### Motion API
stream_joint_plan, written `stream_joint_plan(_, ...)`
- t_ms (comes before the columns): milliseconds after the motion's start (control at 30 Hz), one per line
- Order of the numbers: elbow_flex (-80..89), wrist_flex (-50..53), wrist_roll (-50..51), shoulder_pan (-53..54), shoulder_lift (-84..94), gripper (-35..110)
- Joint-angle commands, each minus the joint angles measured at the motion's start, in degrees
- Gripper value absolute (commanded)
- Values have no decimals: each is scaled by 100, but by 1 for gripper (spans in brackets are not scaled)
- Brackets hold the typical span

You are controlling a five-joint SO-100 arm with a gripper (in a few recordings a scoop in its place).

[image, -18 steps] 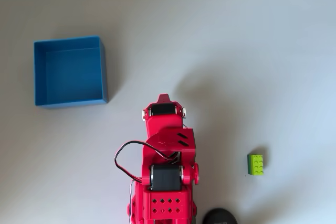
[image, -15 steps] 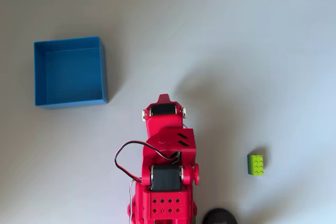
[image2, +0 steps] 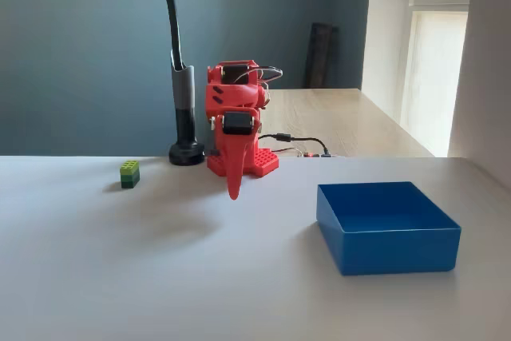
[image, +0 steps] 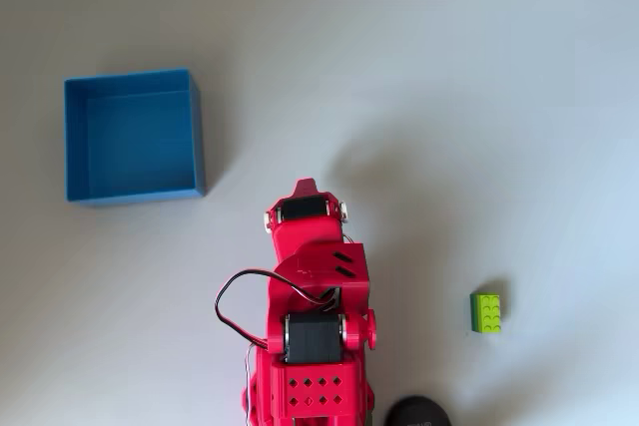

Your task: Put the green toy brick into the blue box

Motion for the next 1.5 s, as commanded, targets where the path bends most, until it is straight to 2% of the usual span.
stream_joint_plan(0,62,26,-53,0,9,0)
stream_joint_plan(200,-70,-290,-70,-26,-35,0)
stream_joint_plan(567,-466,-352,650,123,-220,0)
stream_joint_plan(833,-1178,-773,1178,782,-1854,0)
stream_joint_plan(1033,-1793,-1063,993,1107,-3234,0)
stream_joint_plan(1267,-2848,-1072,844,1134,-4632,0)
stream_joint_plan(1467,-3885,-940,1239,1301,-5678,0)
